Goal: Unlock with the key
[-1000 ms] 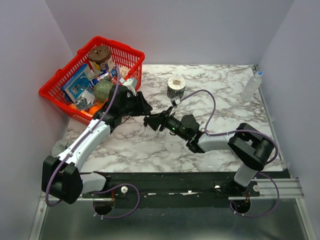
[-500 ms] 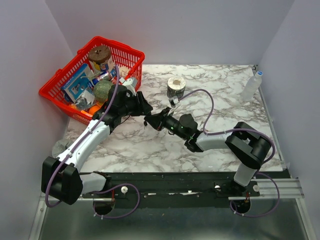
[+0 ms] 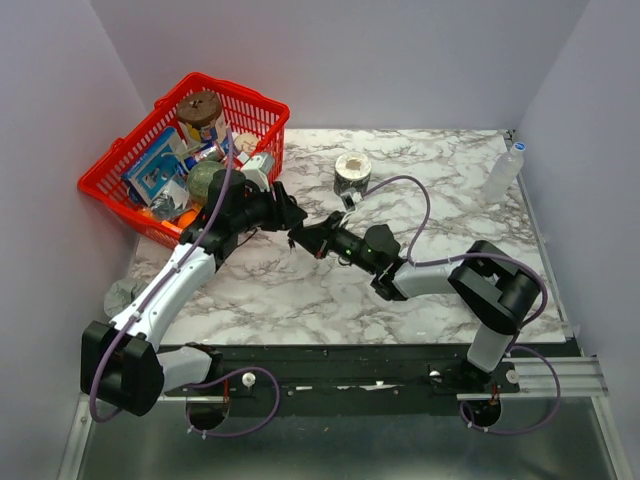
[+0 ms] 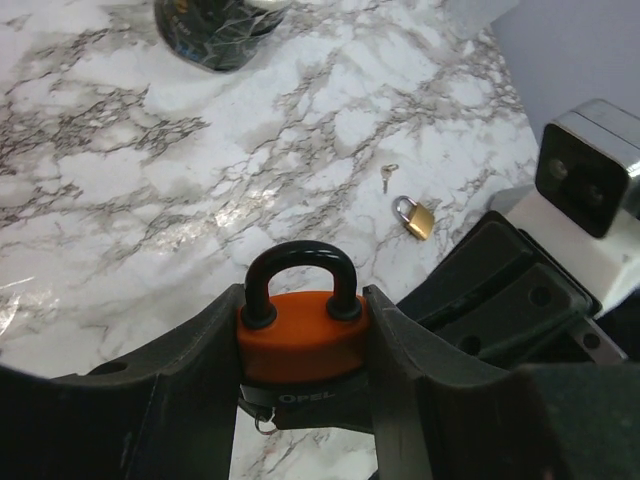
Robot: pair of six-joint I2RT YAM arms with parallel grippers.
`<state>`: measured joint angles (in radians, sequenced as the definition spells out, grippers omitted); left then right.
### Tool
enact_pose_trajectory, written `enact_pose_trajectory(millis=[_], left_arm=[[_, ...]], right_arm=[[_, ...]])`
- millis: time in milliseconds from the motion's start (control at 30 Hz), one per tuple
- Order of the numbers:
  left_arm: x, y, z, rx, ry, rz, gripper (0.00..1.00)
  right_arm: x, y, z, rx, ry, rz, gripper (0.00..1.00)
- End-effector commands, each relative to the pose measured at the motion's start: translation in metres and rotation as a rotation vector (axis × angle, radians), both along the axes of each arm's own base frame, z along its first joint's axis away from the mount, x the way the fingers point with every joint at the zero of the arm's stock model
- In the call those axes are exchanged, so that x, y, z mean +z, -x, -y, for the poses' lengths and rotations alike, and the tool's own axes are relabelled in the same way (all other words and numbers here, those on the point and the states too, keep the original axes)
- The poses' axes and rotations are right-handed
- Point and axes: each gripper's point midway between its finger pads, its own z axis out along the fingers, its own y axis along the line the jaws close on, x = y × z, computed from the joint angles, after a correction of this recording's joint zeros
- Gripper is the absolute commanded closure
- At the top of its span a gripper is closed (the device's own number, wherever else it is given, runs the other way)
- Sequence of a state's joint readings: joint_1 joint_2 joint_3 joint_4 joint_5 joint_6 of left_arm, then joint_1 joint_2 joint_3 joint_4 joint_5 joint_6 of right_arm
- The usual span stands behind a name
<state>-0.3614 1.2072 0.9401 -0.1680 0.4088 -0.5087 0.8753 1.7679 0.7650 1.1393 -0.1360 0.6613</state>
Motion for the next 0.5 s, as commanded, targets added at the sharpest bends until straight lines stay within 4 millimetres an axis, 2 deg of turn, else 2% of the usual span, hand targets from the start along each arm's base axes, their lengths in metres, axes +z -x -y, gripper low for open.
enact_pose_trajectory(millis=[0,200,467], left_arm=[[0.036,0.037,0.033,-0.265,0.168,0.086,1.0],[0.046,0.048,0.039,-0.355,0.196,0.132,1.0],[0.052,0.061,0.041,-0.422,0.207,0.175,1.0]], right_arm=[[0.027,0.014,0.004,0.122,-0.106,0.073,0.99],[0.049,0.026,0.011,0.215,-0.148,0.137,0.99],[0.064,0.032,0.019,0.232,-0.135,0.185,0.98]])
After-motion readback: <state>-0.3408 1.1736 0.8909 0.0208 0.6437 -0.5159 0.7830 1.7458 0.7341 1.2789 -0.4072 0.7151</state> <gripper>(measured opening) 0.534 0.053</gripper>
